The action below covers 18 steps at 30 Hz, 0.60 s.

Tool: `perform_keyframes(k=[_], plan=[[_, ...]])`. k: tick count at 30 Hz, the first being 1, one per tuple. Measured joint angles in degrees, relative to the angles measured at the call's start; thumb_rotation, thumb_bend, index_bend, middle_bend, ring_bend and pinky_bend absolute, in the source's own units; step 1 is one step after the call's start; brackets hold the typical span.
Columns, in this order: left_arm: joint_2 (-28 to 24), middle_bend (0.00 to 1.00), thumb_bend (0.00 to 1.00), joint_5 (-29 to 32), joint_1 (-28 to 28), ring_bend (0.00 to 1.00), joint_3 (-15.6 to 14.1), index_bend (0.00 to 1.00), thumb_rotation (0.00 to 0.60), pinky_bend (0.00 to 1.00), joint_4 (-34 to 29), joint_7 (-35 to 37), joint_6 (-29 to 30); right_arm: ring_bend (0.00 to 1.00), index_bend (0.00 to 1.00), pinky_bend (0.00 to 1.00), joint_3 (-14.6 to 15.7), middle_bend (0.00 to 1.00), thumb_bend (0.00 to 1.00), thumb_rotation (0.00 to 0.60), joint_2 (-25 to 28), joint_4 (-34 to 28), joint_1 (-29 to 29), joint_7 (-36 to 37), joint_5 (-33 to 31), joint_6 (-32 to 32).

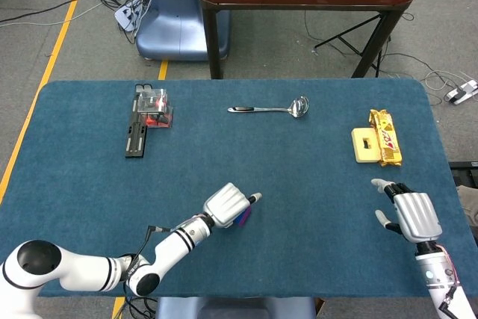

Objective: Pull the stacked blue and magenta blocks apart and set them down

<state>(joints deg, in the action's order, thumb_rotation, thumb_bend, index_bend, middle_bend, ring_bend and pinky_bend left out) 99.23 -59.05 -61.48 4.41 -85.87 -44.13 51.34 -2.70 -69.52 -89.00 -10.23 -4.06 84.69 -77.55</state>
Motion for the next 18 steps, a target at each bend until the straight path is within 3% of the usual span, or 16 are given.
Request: perform_keyframes(k=[7, 18], plan=[[0.1, 1.0, 0.02, 4.6, -1.1, 0.94, 0.3, 0.27, 0.6, 1.0, -0.8, -4.9, 0.0, 0.37, 0.28, 0.66, 0.0, 0.39, 0.26, 0.6, -0.2, 0.5, 0.0, 0.5, -0.1, 0.0], [0.2, 1.0, 0.05, 6.6, -2.2, 0.94, 0.2, 0.35, 0.6, 1.0, -1.2, -6.5, -0.1, 0.37, 0.28, 0.66, 0.1, 0.39, 0.26, 0.6, -0.5, 0.9, 0.0, 0.9, 0.0, 0.3]])
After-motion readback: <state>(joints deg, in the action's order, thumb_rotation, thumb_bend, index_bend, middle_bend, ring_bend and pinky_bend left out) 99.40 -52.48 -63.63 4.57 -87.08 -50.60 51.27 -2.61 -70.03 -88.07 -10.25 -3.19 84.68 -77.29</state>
